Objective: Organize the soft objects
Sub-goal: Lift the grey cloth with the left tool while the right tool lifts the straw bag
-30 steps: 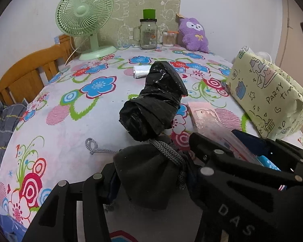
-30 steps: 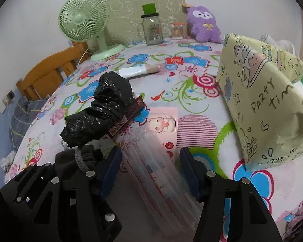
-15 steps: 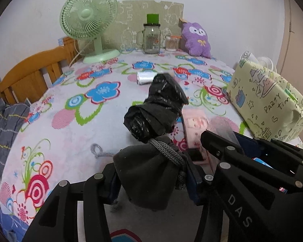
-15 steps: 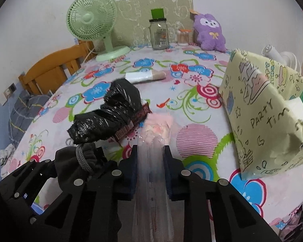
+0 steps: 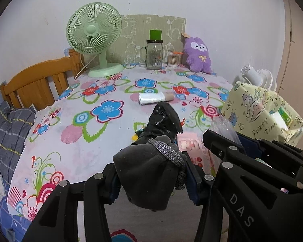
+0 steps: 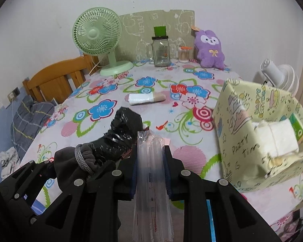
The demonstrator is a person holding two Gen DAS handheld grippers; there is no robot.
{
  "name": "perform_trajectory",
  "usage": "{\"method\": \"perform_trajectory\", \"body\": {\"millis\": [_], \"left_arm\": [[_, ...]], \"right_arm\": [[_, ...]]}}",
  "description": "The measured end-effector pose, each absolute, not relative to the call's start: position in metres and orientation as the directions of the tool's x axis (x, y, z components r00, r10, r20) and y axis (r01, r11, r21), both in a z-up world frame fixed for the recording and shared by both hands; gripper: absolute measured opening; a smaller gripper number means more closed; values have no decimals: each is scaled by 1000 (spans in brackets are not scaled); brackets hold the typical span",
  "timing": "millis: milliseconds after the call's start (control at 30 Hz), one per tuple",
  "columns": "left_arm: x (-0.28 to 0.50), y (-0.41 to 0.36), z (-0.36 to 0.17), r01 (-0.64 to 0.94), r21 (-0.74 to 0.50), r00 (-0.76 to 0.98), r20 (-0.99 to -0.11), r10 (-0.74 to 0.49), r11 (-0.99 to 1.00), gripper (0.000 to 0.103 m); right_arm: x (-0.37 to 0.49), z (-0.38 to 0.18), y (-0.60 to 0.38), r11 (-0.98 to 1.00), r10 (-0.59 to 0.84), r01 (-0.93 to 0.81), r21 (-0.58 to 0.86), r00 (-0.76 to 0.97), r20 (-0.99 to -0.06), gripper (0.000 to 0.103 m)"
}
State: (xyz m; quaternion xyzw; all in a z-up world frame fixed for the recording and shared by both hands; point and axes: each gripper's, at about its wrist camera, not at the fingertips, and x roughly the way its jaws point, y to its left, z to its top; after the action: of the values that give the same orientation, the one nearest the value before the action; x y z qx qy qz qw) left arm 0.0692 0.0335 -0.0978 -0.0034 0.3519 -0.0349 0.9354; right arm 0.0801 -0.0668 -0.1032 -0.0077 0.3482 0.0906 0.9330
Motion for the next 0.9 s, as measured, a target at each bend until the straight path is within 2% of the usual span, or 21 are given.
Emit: {"method": "perform_trajectory", "body": {"millis": [900], "left_arm": [[60,14,-31,65,-14,839,-540,-62,998,54]], "right_arm": [[63,-30,-85,975,196,-220,19,825,-530,25]]}}
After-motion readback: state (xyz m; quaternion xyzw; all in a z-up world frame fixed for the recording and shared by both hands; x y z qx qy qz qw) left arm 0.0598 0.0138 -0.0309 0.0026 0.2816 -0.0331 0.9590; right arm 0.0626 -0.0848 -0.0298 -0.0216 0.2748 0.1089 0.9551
